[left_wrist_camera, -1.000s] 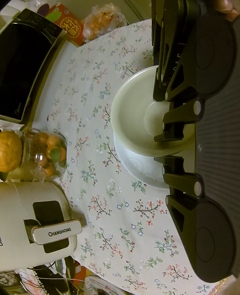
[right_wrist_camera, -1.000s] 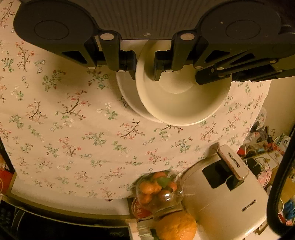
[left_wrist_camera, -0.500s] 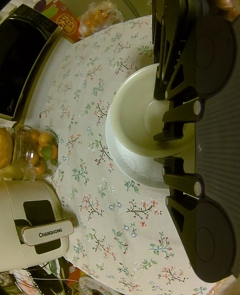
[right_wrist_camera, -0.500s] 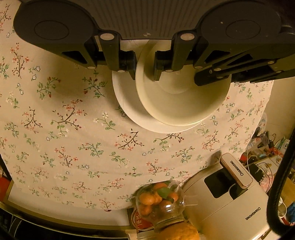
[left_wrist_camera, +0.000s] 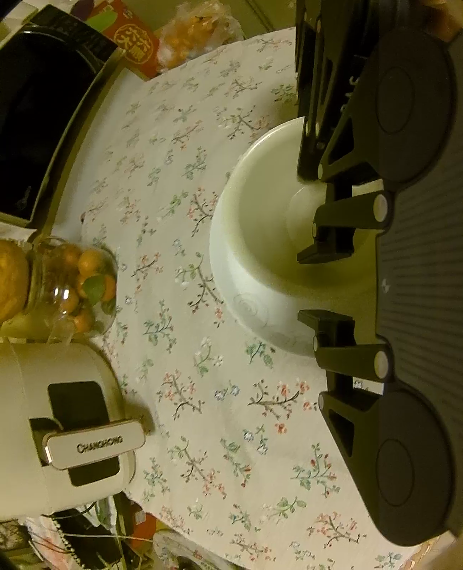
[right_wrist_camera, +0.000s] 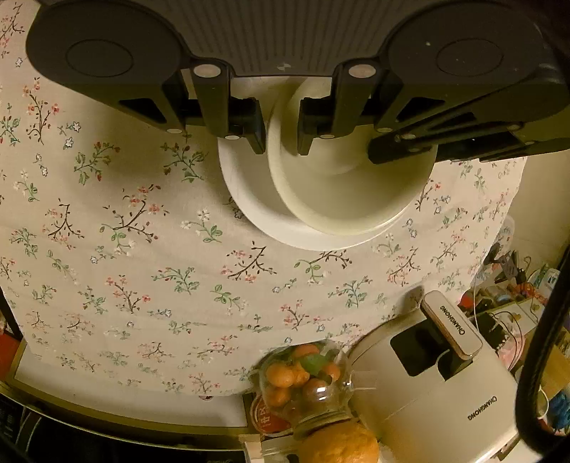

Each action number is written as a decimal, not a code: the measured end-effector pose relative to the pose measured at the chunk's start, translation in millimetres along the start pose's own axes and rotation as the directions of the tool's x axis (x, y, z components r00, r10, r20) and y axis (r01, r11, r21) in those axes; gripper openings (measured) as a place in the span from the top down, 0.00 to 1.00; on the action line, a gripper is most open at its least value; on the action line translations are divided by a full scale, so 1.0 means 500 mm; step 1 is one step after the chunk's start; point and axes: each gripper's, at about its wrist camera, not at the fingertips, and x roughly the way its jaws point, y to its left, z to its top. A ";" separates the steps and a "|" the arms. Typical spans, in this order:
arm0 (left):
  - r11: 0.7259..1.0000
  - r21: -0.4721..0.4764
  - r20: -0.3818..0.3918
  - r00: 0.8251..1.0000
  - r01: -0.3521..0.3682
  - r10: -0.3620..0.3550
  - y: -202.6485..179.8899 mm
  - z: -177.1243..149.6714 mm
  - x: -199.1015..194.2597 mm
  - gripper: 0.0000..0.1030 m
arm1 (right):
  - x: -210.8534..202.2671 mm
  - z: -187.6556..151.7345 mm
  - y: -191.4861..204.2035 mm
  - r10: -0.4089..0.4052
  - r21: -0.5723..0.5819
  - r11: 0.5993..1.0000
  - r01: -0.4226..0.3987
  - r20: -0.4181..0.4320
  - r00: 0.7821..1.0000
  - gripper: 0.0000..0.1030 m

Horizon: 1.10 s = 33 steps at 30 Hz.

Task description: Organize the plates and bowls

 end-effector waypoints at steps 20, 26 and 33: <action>0.993 0.015 0.244 0.963 -0.121 0.113 0.020 -0.129 -0.293 0.01 | -0.261 -0.124 0.036 -0.002 -0.013 1.000 0.004 0.209 0.978 0.12; 0.992 0.012 0.290 0.950 -0.124 0.116 0.017 -0.151 -0.387 0.00 | -0.349 -0.162 0.063 0.018 -0.040 0.999 -0.009 0.236 0.972 0.02; 0.992 0.014 0.329 0.938 -0.122 0.110 0.007 -0.160 -0.434 0.00 | -0.416 -0.178 0.078 0.031 -0.044 0.999 -0.020 0.268 0.963 0.02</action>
